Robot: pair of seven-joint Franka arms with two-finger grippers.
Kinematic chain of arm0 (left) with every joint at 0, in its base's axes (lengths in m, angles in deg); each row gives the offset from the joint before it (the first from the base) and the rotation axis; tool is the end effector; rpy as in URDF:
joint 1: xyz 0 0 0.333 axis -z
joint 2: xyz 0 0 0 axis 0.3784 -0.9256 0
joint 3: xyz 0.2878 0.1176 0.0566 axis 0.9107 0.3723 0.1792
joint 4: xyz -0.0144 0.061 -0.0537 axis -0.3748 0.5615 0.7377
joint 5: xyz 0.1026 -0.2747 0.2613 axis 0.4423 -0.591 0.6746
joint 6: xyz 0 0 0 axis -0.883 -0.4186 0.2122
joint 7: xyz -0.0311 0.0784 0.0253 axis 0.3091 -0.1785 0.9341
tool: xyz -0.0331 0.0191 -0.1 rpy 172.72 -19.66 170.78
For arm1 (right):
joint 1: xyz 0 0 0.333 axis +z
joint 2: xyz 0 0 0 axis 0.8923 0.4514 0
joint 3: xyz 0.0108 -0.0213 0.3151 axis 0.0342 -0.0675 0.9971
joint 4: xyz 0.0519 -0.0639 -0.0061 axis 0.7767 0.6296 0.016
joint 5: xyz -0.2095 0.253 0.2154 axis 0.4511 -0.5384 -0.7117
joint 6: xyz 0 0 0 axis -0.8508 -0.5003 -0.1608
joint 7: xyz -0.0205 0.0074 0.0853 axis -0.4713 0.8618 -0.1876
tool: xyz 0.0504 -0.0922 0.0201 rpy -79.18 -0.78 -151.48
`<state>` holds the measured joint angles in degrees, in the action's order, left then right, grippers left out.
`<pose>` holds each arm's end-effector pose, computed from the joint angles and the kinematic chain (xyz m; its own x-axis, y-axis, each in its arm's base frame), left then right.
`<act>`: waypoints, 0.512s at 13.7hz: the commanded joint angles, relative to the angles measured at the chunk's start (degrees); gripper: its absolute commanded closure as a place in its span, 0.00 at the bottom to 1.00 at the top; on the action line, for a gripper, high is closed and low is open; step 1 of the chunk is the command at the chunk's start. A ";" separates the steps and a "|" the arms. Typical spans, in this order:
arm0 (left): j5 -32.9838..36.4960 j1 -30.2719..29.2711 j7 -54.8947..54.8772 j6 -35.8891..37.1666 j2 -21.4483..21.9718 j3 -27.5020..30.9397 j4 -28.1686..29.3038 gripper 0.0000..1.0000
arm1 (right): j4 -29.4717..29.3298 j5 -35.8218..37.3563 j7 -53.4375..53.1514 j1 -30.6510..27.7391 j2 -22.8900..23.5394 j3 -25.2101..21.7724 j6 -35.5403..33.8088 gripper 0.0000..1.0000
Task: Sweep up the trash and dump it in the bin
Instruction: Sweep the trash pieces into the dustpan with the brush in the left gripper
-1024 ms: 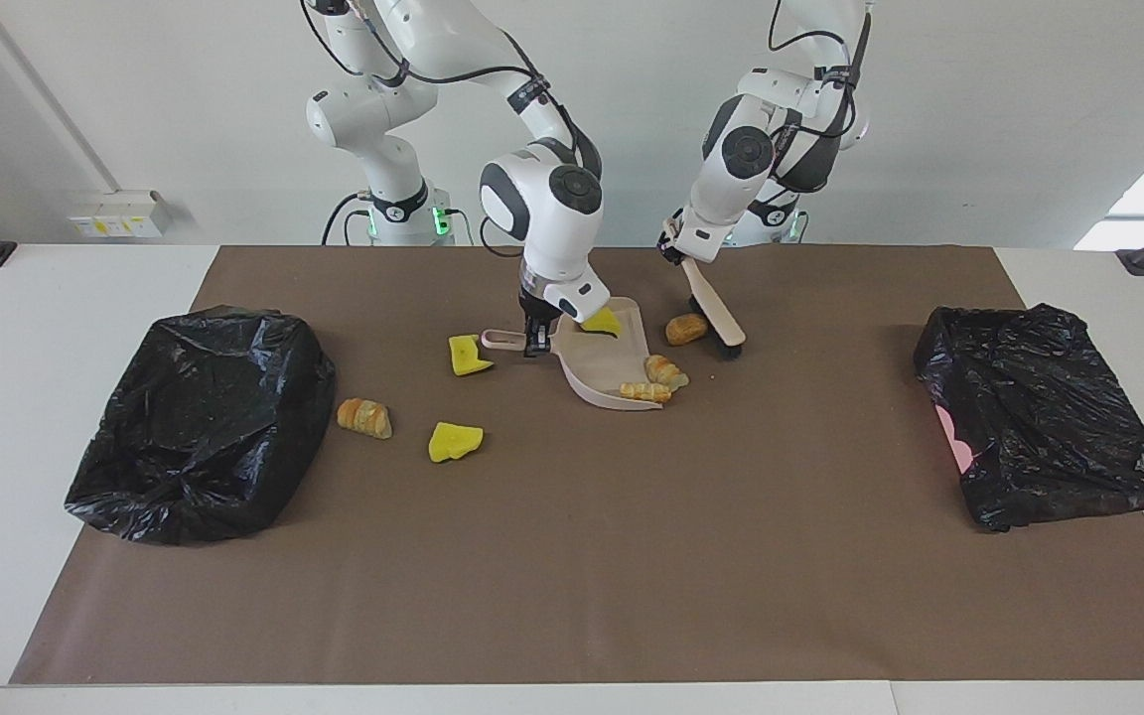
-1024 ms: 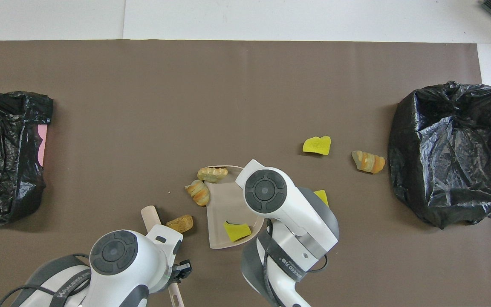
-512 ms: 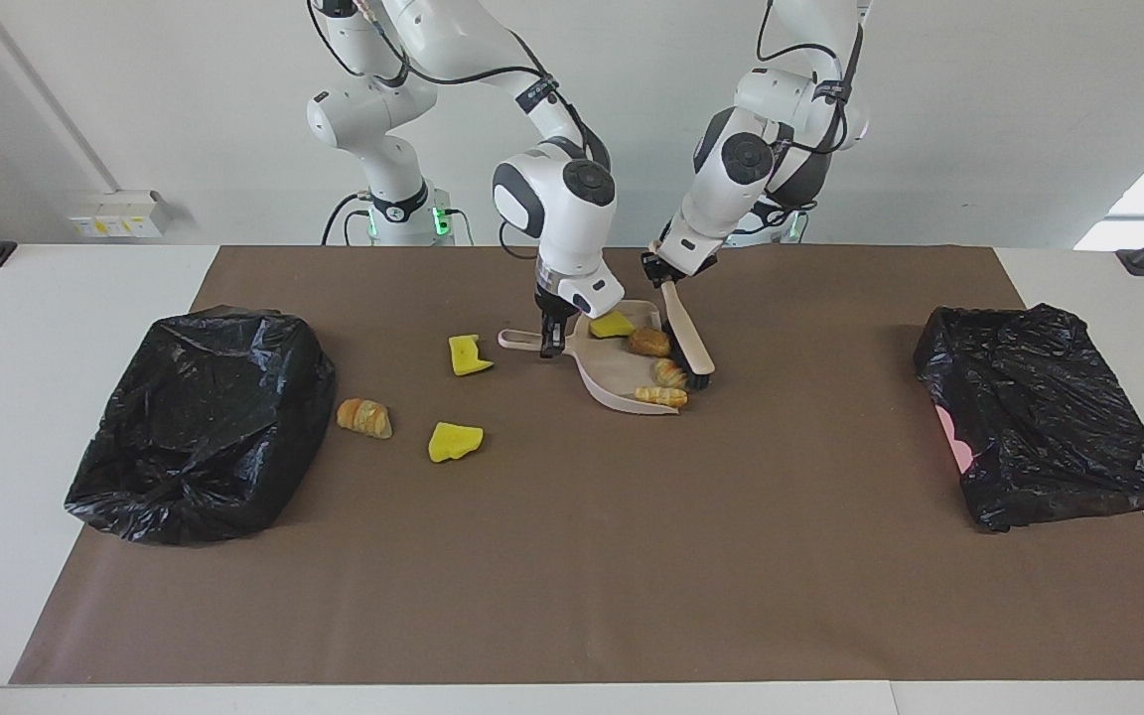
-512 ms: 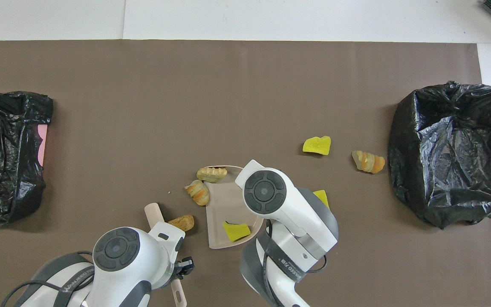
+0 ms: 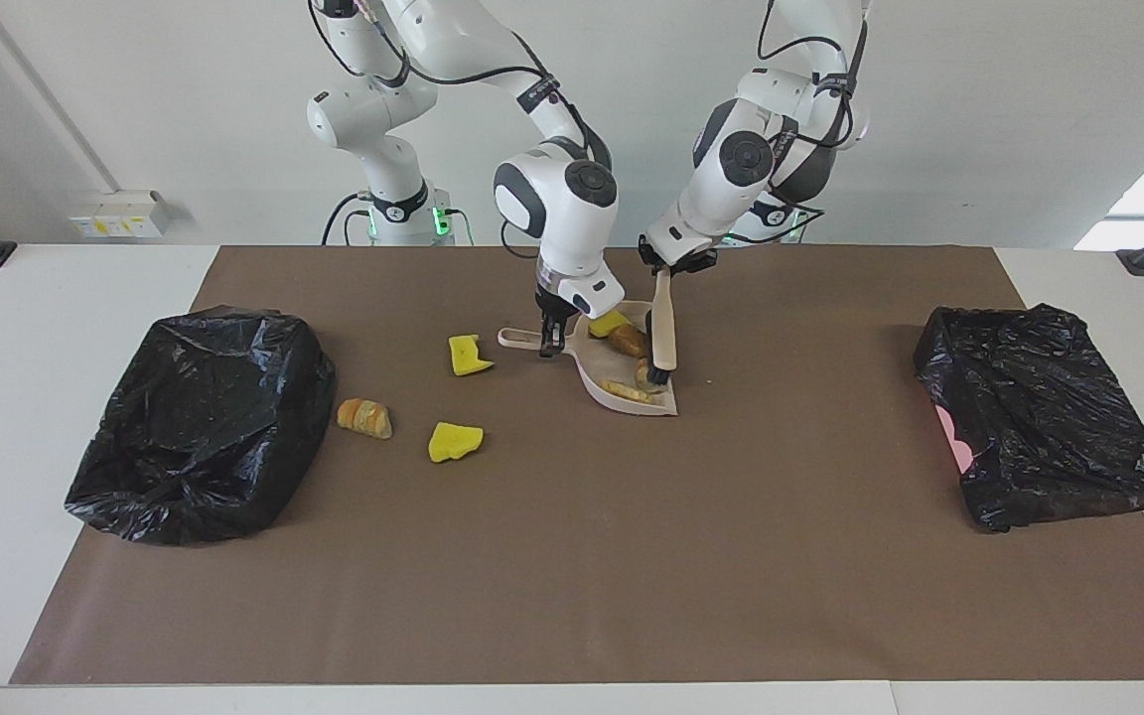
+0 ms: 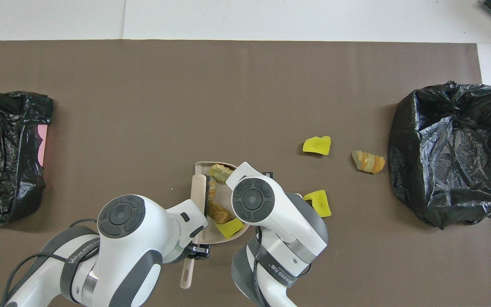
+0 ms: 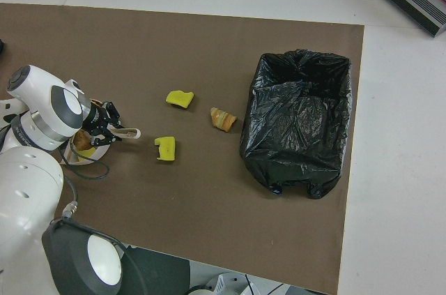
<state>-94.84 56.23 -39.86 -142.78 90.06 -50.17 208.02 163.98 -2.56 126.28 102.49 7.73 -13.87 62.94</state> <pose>0.3551 -0.2799 0.3841 0.9386 -0.1900 -0.2880 -0.1368 -0.9712 0.1949 0.4612 0.3468 0.3419 0.0102 0.9821 -0.1879 0.9999 -0.0106 -0.0011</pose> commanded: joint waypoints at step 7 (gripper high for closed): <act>11.37 -7.63 8.98 14.88 1.91 0.19 -10.98 1.00 | -5.06 0.21 8.06 -7.49 -3.10 0.07 -8.05 1.00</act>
<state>-85.97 49.04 -34.40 -131.41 91.49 -49.40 198.26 161.50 -2.54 130.24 98.14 6.20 -14.29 58.84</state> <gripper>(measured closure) 0.740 0.678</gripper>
